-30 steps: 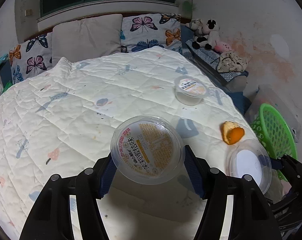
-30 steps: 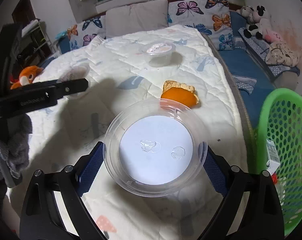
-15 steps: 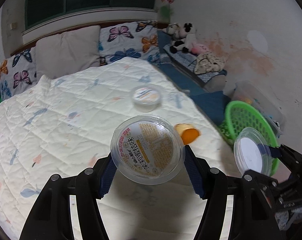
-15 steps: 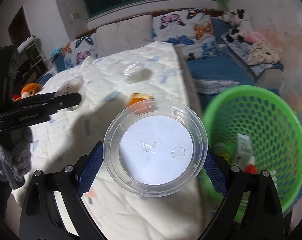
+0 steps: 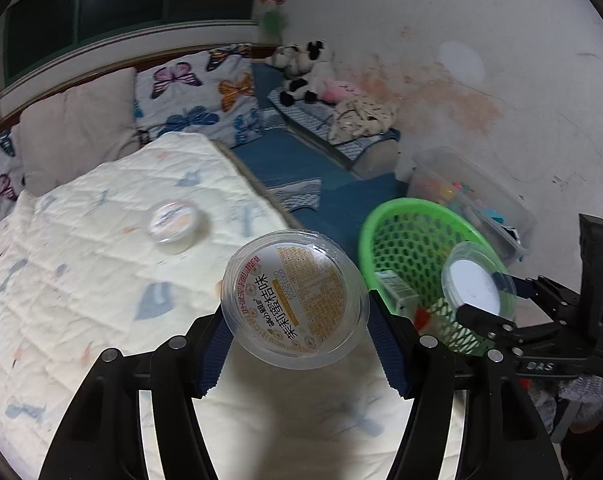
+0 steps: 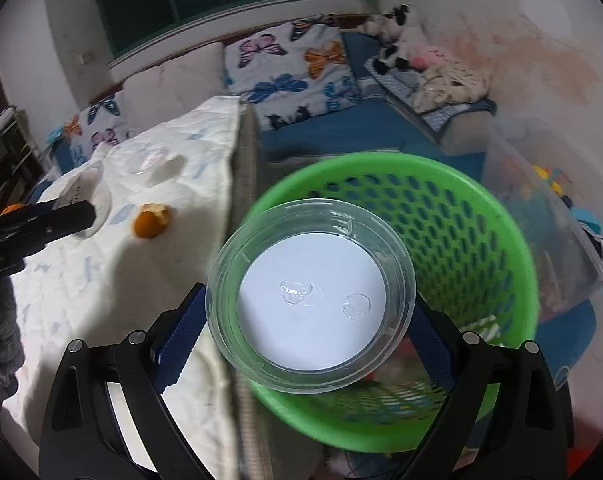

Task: Collect trash
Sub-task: 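Carry the clear lid into the basket and open the right tool while the left tool carries the cup, then lower the yogurt cup into the green basket and open the left tool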

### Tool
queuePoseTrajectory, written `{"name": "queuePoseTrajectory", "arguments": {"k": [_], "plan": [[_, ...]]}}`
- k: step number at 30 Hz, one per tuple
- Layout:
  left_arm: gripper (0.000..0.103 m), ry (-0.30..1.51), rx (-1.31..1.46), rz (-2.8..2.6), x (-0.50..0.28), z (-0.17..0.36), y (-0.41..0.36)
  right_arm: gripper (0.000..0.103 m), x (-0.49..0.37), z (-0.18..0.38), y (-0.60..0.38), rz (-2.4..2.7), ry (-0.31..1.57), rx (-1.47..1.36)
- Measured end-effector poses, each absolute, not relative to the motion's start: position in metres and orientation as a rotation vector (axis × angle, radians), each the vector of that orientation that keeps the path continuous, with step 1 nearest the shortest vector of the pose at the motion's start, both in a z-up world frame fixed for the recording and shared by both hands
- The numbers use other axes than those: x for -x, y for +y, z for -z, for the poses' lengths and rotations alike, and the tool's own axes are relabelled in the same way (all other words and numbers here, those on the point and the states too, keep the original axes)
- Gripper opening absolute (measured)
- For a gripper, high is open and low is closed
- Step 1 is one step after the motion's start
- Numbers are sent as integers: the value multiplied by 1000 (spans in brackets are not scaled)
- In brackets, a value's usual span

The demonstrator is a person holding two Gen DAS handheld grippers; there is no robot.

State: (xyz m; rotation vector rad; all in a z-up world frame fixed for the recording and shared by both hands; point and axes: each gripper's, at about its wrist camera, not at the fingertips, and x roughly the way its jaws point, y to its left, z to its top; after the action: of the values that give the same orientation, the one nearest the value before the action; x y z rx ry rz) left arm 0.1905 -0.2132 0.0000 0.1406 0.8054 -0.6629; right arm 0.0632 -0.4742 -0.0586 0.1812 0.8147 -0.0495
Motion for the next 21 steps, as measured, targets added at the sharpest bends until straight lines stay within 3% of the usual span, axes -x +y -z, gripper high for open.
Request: {"name": "queuePoseTrajectory", "arguments": {"k": [21], "plan": [[62,864,-197,780,-176,18,-317,97,-26,60,-531,146,793,-233]]}}
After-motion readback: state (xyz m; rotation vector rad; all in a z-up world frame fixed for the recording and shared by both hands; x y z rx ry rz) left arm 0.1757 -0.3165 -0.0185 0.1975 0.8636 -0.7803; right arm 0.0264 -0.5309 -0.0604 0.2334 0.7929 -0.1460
